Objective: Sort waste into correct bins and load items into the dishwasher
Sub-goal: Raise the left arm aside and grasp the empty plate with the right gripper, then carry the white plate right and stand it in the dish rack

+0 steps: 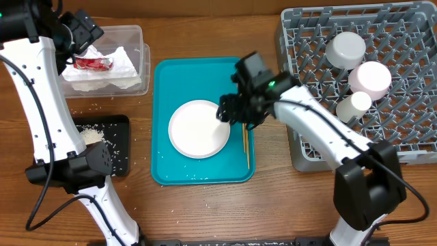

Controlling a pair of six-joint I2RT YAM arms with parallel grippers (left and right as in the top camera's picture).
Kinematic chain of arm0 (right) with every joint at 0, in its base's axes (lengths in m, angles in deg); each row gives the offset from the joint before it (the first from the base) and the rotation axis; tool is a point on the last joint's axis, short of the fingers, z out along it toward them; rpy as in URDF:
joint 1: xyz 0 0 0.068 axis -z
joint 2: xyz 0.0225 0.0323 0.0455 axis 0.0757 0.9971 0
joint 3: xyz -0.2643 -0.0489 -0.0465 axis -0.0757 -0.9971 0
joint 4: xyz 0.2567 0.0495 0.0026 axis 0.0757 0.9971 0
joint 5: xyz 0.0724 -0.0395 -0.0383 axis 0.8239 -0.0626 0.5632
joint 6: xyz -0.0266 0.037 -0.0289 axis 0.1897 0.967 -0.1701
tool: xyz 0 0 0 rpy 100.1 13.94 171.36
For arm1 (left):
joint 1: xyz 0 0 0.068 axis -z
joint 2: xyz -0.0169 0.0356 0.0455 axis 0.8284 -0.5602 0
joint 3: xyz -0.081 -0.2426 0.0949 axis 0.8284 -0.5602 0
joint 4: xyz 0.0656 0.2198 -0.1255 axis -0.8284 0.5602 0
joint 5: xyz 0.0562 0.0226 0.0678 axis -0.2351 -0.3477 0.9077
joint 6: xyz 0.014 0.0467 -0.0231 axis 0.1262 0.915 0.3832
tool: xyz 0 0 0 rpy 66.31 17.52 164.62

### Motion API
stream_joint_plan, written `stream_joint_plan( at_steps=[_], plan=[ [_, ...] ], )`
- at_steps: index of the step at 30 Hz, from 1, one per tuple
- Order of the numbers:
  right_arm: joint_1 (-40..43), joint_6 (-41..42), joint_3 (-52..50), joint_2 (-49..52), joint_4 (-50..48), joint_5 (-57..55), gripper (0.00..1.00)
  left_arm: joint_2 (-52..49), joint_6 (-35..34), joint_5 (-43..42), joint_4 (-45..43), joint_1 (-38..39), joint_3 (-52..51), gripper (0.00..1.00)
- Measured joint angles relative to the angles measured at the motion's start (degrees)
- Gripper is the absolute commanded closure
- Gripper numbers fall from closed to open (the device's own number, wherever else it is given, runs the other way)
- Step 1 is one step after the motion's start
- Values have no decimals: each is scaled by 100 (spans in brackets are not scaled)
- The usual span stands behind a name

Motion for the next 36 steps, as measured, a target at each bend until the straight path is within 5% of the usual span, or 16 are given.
stream_joint_plan(
  at_steps=[5,19,30,36],
  plan=[
    [-208,400,-780,0,-772,-201,37,0,0,-4,0,-31,-9,0],
    [-214,828,-839,748,-1226,-304,45,0,0,-22,0,-31,-9,0],
    [-227,1097,-811,848,-1095,-195,96,0,0,-22,0,-31,-11,0],
    [9,1117,-70,903,-236,-256,96,0,0,-22,0,-31,-15,0]
  ],
)
